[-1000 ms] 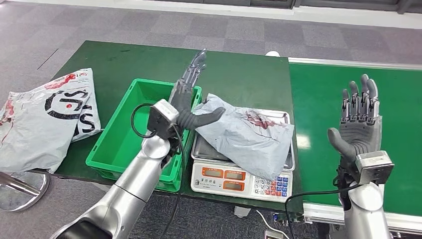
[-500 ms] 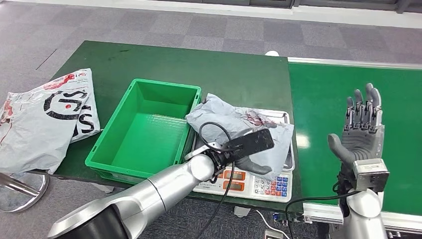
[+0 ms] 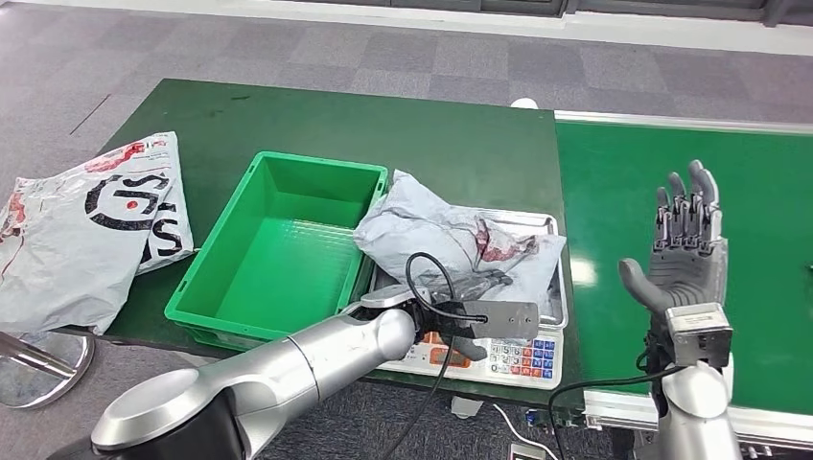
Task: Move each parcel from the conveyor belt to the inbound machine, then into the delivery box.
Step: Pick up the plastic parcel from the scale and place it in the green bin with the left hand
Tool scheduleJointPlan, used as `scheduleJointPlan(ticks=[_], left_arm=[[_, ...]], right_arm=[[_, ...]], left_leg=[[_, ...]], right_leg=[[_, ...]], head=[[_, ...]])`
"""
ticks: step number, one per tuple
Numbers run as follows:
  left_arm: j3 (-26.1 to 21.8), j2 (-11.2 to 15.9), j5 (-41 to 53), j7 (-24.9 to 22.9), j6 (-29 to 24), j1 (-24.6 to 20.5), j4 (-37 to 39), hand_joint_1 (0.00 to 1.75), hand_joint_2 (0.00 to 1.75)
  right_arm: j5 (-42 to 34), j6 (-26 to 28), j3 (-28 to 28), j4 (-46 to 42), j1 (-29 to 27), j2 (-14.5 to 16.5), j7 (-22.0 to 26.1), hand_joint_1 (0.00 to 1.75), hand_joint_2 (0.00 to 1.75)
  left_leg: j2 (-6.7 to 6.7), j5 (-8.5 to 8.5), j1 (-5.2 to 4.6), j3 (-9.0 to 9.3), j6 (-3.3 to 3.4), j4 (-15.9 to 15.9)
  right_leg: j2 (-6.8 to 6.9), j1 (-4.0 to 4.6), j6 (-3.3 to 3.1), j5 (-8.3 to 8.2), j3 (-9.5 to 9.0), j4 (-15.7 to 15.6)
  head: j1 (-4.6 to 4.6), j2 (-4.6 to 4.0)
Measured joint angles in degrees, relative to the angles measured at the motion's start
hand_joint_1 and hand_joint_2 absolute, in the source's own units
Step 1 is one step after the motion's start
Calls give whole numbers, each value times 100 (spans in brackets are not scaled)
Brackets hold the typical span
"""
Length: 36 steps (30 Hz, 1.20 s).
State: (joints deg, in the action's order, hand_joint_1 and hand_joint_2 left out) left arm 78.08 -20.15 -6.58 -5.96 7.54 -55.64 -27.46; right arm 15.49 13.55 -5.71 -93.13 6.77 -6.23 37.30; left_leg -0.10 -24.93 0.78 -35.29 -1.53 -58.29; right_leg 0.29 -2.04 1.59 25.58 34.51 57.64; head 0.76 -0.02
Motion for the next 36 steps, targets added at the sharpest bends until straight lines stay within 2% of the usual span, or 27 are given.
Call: scheduleJointPlan(ticks=[3, 25, 29, 36], left_arm=[[131, 0, 217, -144, 58, -72, 127, 0, 175], [201, 0, 363, -4, -98, -148, 453, 0, 175], [201, 0, 360, 9, -111, -149, 457, 171, 175], [200, 1, 276, 562, -737, -148, 488, 175, 175]], right_arm=[[110, -17, 44, 66, 99, 31, -44, 0, 175], [207, 16, 50, 164, 159, 181, -103, 0, 175], [209, 16, 50, 164, 159, 183, -103, 0, 175], [375, 13, 36, 137, 86, 212, -169, 0, 175]], left_leg=[[0, 0, 1, 7, 0, 1], [1, 2, 2, 17, -1, 1], [1, 3, 2, 18, -1, 1], [0, 3, 1, 20, -1, 1]], right_leg=[[0, 1, 0, 0, -5, 0], [0, 2, -1, -1, -15, 0], [0, 2, -1, -1, -16, 0], [0, 1, -1, -2, -16, 0]], head=[[1, 0], [0, 0], [0, 0], [0, 0]])
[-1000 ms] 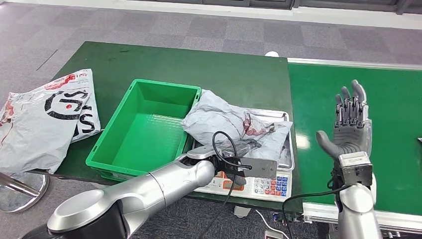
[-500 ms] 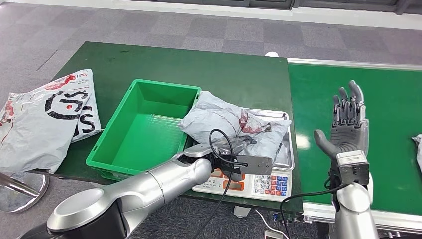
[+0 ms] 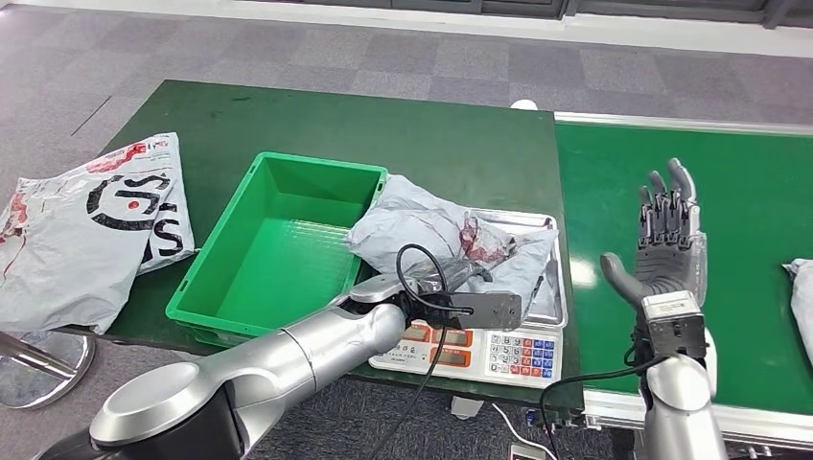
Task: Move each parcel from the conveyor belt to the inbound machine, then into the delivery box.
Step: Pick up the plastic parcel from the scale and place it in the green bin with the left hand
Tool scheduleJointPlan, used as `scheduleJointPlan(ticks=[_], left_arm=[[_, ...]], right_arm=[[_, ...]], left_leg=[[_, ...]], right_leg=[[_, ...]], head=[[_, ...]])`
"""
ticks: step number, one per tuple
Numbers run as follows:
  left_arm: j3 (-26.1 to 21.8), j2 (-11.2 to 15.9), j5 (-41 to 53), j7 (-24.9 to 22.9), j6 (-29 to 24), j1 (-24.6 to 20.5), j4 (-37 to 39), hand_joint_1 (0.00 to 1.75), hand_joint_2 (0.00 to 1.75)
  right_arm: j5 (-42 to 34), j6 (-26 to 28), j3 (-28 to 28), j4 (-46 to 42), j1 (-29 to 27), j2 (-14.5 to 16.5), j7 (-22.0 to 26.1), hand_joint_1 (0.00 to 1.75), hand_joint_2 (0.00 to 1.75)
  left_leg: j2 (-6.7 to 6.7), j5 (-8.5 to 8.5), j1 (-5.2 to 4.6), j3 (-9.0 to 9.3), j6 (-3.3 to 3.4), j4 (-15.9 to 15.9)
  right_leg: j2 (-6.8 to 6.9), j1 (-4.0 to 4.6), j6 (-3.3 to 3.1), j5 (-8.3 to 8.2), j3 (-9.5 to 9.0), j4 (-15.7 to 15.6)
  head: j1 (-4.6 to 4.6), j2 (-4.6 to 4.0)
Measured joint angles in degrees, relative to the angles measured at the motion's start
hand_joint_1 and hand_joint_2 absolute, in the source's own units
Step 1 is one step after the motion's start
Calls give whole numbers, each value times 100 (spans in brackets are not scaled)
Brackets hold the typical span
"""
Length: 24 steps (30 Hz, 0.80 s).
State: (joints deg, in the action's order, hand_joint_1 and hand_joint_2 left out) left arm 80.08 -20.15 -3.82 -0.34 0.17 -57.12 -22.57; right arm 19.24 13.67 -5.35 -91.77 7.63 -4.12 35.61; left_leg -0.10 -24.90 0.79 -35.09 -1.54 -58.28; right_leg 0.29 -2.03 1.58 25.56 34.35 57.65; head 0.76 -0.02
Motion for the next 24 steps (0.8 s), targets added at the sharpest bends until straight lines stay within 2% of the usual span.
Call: scheduleJointPlan(ticks=[4, 6, 8, 9, 11, 12, 14, 16, 21, 24], left_arm=[[-42, -1, -24, 376, -227, 11, 0, 175, 175], [-153, -1, -168, 864, -381, 49, -13, 175, 175], [-445, 37, -274, 1845, -838, 203, -199, 175, 175], [-738, 84, -233, 2530, -1128, 331, -400, 175, 175], [-1584, 184, 46, 3803, -1490, 602, -849, 175, 175], [-2059, 210, 248, 4170, -1515, 695, -1024, 175, 175], [-2781, 215, 583, 4263, -1469, 830, -1206, 175, 175], [-3237, 207, 769, 4122, -1438, 960, -1298, 175, 175], [-3805, 171, 920, 4055, -1415, 1178, -1392, 175, 175], [-4055, 177, 924, 4052, -1631, 1320, -1546, 175, 175]], right_arm=[[124, -96, -32, -51, -17, 50, -81, 0, 175], [156, -136, -57, -87, -17, 74, -136, 0, 175], [121, -148, -87, -130, -37, 85, -192, 0, 175], [70, -132, -106, -150, -65, 83, -209, 0, 175], [-54, -72, -140, -194, -159, 73, -208, 0, 175], [-107, -35, -153, -225, -217, 66, -192, 0, 175], [-162, 16, -169, -296, -323, 52, -162, 0, 175], [-180, 40, -179, -352, -403, 43, -149, 0, 175], [-193, 70, -182, -470, -581, 33, -148, 0, 175], [-218, 103, -182, -502, -638, 26, -163, 0, 175]], left_leg=[[0, 0, 0, -1, 0, 0], [-1, -1, -1, -3, 0, 0], [-2, -1, -2, -6, 1, -1], [-2, -2, -2, -8, 1, -1], [0, -5, -2, -13, 2, -1], [2, -7, -2, -13, 2, 0], [9, -13, -2, -11, 1, 0], [14, -14, -2, -11, -1, 1], [13, -11, -2, -12, 0, 0], [13, -11, -2, -13, 0, 0]], right_leg=[[1, 0, 0, 1, 1, 0], [3, -1, 1, 1, 2, 0], [5, -3, 2, 2, 4, 0], [5, -3, 2, 3, 6, 0], [1, -3, 3, 4, 11, 0], [-3, -3, 4, 6, 14, 0], [-11, -4, 4, 8, 16, 0], [-14, -3, 4, 10, 17, 0], [-13, -3, 3, 8, 16, 0], [-15, -3, 3, 7, 16, 0]], head=[[0, 0], [0, 0], [0, 0], [0, 0], [1, 1], [0, 1], [1, 1], [1, 0], [1, 0], [1, 0]])
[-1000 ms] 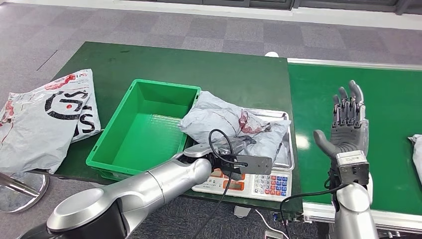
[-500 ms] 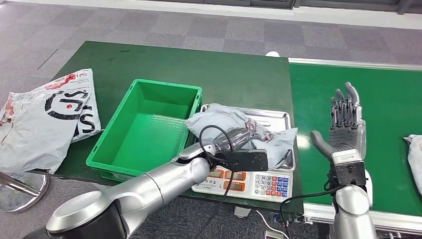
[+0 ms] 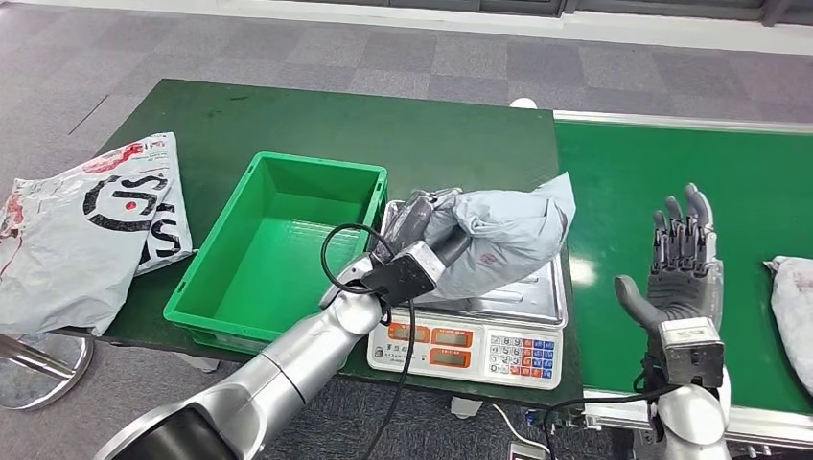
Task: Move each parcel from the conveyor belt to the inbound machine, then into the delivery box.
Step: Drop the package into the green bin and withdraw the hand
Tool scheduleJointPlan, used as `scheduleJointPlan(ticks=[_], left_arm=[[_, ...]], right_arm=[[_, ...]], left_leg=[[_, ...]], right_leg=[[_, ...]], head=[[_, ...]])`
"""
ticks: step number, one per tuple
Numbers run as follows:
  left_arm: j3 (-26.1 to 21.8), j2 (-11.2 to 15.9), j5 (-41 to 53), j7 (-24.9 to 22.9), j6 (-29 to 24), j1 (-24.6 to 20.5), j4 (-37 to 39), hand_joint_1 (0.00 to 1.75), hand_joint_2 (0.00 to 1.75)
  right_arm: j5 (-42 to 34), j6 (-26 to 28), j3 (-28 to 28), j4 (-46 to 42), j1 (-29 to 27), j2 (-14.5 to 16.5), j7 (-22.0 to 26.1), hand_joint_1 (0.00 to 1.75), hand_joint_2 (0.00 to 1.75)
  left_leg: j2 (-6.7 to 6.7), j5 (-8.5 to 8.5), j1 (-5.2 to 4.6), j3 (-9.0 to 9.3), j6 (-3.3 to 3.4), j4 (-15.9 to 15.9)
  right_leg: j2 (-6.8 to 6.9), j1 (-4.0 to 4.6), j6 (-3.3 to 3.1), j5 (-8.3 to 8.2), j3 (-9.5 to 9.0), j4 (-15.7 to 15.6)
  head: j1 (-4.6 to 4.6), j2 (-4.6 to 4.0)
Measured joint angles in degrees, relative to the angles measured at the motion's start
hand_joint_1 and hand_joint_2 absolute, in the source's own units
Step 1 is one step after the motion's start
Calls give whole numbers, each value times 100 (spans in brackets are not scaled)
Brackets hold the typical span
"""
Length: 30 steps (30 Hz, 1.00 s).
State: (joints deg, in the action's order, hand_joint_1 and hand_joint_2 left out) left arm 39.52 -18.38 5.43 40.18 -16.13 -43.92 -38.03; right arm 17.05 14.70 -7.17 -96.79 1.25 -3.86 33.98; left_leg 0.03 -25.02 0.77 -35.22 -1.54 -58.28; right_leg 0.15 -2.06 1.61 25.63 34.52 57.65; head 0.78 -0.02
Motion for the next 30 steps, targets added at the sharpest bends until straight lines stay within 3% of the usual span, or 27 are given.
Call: scheduleJointPlan(ticks=[8, 13, 18, 23, 30], left_arm=[[-828, 317, -202, 2, -1572, 445, -1521, 175, 175], [-1269, 542, -296, 2, -1683, 543, -2172, 175, 175], [-1416, 635, -304, -1, -1701, 613, -2456, 175, 175], [-1630, 689, -177, 1, -2209, 730, -2776, 175, 175], [-2764, 739, 1308, -26, -2379, 916, -3539, 175, 175]], right_arm=[[-76, 57, -2, 50, -1, -55, -69, 0, 175], [-79, 70, -1, 94, 2, -79, -69, 0, 175], [-79, 71, -2, 116, 6, -80, -69, 0, 175], [-79, 128, 0, 140, 41, -81, -69, 0, 175], [-101, 167, -1, 255, 239, -136, -101, 0, 175]], left_leg=[[0, -1, 2, -4, -1, 3], [0, 0, 4, -4, -1, 3], [-2, 0, 2, -6, 0, 1], [-1, -1, 2, -8, -1, 2], [1, 2, 10, -5, -4, 3]], right_leg=[[1, 3, 0, 2, 4, 1], [4, 4, -1, 3, 2, 1], [5, 0, 0, 3, 1, 1], [1, 2, 0, 3, 3, 2], [3, 10, -2, 4, 8, 3]], head=[[1, 0], [1, 0], [1, 0], [1, 0], [2, 0]])
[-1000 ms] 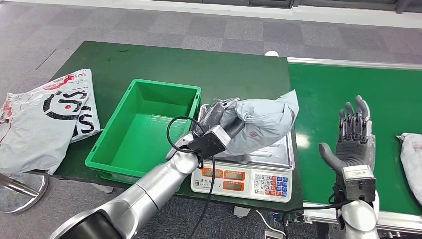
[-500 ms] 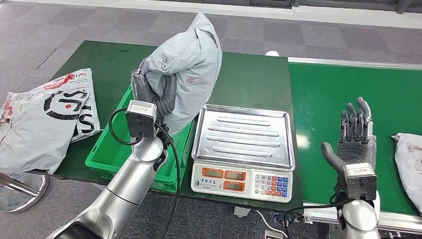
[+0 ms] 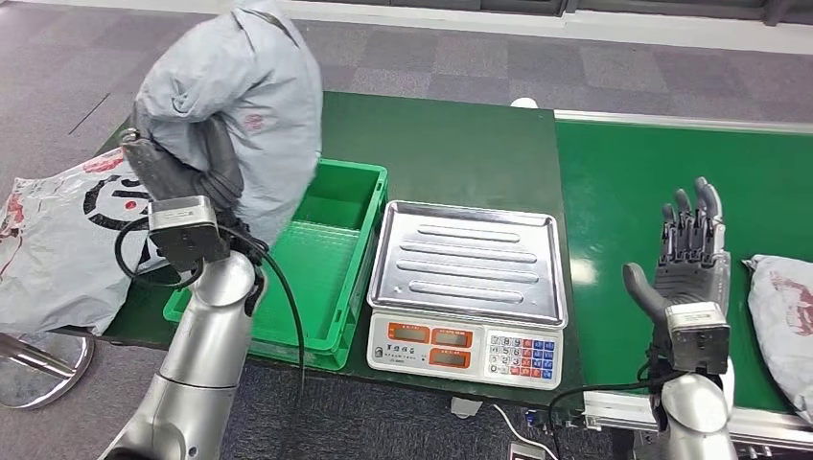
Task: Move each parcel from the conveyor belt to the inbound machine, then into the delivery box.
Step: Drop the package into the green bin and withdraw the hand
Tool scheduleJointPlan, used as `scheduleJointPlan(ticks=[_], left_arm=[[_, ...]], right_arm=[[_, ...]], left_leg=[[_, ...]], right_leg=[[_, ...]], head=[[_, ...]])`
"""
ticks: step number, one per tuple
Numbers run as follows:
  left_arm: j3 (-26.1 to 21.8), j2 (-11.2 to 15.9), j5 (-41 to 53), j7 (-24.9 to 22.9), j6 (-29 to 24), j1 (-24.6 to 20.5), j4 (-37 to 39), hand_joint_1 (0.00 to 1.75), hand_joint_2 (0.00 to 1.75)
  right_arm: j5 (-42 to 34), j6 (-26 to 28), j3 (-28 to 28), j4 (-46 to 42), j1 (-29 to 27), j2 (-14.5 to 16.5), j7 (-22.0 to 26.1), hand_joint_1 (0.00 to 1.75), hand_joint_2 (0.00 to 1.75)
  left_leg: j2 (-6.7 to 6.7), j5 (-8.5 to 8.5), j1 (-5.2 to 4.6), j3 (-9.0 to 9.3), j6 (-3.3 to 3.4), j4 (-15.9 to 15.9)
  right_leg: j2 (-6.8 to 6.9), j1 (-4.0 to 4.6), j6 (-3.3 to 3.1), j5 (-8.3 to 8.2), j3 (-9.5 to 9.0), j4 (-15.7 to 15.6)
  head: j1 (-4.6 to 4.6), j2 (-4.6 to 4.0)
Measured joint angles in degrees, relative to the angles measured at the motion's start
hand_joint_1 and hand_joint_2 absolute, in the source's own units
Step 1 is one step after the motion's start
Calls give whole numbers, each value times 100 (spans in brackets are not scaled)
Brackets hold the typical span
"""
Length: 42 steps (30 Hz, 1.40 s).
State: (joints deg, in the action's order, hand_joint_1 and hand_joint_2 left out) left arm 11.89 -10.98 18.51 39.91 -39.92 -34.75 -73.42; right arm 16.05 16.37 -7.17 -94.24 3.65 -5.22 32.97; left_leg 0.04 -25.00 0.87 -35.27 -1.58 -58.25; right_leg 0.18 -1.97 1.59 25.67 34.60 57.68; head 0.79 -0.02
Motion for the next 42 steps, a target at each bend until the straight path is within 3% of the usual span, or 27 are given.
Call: scheduleJointPlan(ticks=[2, 4, 7, 10, 13, 21, 22, 23, 25, 26, 27, 31, 33, 37, 42], left_arm=[[-277, 3, 963, -280, 69, -139, 304, 175, 175], [-414, 40, 2079, -1209, 342, -432, 1056, 175, 175], [-436, 158, 3276, -2963, 821, -739, 2236, 175, 175], [-436, 322, 3866, -3898, 1344, -903, 3110, 175, 175], [-436, 477, 4117, -4228, 1728, -1009, 3724, 175, 175], [-437, 630, 4236, -4405, 1995, -1250, 4369, 175, 175], [-437, 649, 4294, -4478, 2155, -1280, 4418, 162, 175], [-437, 671, 4348, -4549, 2323, -1308, 4467, 127, 175], [-438, 720, 4420, -4641, 2589, -1353, 4565, 39, 175], [-442, 741, 4438, -4664, 2659, -1371, 4605, 8, 175], [-450, 761, 4449, -4674, 2699, -1390, 4641, 0, 175], [-555, 792, 4294, -4382, 2473, -1432, 4714, 0, 175], [-732, 770, 3829, -3758, 2196, -1402, 4666, 0, 175], [-1308, 606, 2220, -1908, 1987, -1081, 4122, 0, 175], [-1596, 418, 607, -1053, 1895, -427, 3030, 0, 175]], right_arm=[[70, -15, -2, 9, 19, -1, -47, 0, 175], [197, -119, -6, 9, 59, 7, -124, 0, 175], [357, -342, -14, 38, 212, 43, -230, 0, 175], [444, -503, -31, 125, 384, 81, -279, 0, 175], [471, -577, -44, 239, 550, 115, -285, 0, 175], [505, -628, -103, 400, 694, 178, -290, 0, 175], [506, -650, -104, 415, 717, 186, -295, 0, 175], [506, -674, -105, 430, 750, 197, -303, 0, 175], [505, -722, -111, 462, 829, 216, -345, 0, 175], [506, -746, -116, 477, 871, 226, -370, 0, 175], [510, -768, -120, 495, 914, 238, -395, 0, 175], [595, -816, -133, 552, 1060, 297, -503, 0, 175], [649, -852, -140, 572, 1117, 317, -576, 0, 175], [673, -896, -152, 673, 1234, 326, -627, 0, 175], [557, -846, -155, 864, 1274, 305, -572, 0, 175]], left_leg=[[-7, 1, 0, 0, 2, -1], [-16, 4, 0, 0, 5, -1], [10, 9, -4, -1, 2, 0], [36, 17, -5, -3, -5, -1], [35, 20, -2, -4, -7, -1], [24, 16, 0, -13, -9, 1], [25, 16, 0, -13, -9, 1], [25, 16, 0, -12, -9, 1], [26, 17, 1, -11, -11, 1], [26, 18, 1, -10, -11, 1], [26, 19, 1, -10, -12, 1], [26, 21, 1, -9, -14, 1], [25, 21, 2, -9, -14, 1], [25, 19, 1, -10, -12, 1], [26, 14, 0, -10, -9, 0]], right_leg=[[13, 0, 0, 1, -4, -1], [27, -3, 0, 1, -13, -1], [-3, -6, -4, -16, -2, 0], [-37, -5, -6, -31, 14, 1], [-38, -1, -8, -32, 19, 1], [-30, 1, -10, -24, 19, 2], [-30, 1, -10, -24, 19, 2], [-31, 1, -9, -24, 19, 2], [-31, 1, -10, -24, 19, 2], [-31, 2, -10, -24, 19, 2], [-31, 2, -10, -25, 19, 2], [-31, 2, -12, -26, 19, 3], [-30, 2, -12, -26, 19, 3], [-30, 1, -11, -25, 18, 3], [-32, 0, -9, -23, 20, 1]], head=[[-1, 1], [-1, 1], [-1, 0], [-1, 0], [-1, 0], [-1, 0], [-1, 0], [-1, 0], [-1, 0], [-1, 0], [-1, 0], [-1, 0], [-1, 0], [-1, 0], [-1, 1]])
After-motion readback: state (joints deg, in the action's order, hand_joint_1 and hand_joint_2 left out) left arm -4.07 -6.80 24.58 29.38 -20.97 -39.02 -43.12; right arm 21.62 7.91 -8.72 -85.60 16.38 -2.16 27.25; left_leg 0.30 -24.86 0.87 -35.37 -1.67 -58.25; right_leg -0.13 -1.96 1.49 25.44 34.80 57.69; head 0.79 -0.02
